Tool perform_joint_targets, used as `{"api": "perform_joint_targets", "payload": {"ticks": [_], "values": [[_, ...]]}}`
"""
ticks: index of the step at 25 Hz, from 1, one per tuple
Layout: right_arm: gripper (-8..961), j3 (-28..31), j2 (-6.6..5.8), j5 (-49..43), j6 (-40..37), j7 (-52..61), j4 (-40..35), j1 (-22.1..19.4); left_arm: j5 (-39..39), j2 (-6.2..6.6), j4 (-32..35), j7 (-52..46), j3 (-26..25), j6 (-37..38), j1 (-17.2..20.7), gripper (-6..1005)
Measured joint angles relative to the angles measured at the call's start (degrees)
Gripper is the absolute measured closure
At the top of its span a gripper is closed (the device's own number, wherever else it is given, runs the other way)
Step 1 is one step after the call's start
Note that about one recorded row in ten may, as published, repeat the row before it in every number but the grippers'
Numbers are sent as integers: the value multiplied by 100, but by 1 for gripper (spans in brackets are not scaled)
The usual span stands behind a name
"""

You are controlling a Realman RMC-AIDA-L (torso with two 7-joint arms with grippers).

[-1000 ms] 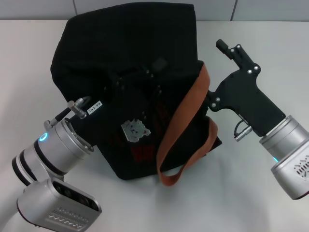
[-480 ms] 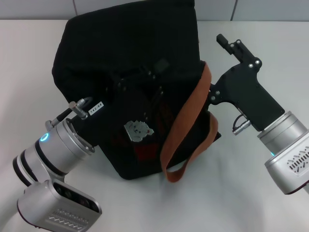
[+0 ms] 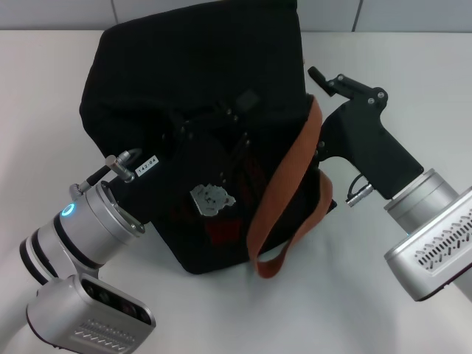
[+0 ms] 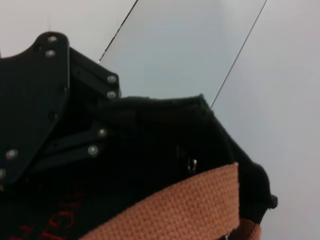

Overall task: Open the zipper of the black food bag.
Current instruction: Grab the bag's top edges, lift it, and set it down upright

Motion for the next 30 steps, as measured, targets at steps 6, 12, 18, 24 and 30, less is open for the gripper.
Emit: {"api": "perform_joint_targets", "payload": {"ticks": [6, 12, 18, 24, 30], "values": [[723, 12, 0, 1, 172, -22, 44, 51, 2, 0, 0, 0, 0, 1, 0, 900], [833, 38, 0, 0, 268, -40, 95, 92, 1, 0, 0, 0, -5, -1, 0, 900], [955, 41, -1, 10, 316, -114, 95, 44, -16, 0, -6, -1, -33, -1, 0, 900], [951, -37, 0, -1, 751, -263, 40, -518, -19, 0, -74, -26, -192, -10, 24, 900], [944, -129, 0, -7, 817, -270, -96, -889, -29, 0, -72, -65, -197, -16, 26, 900]]}}
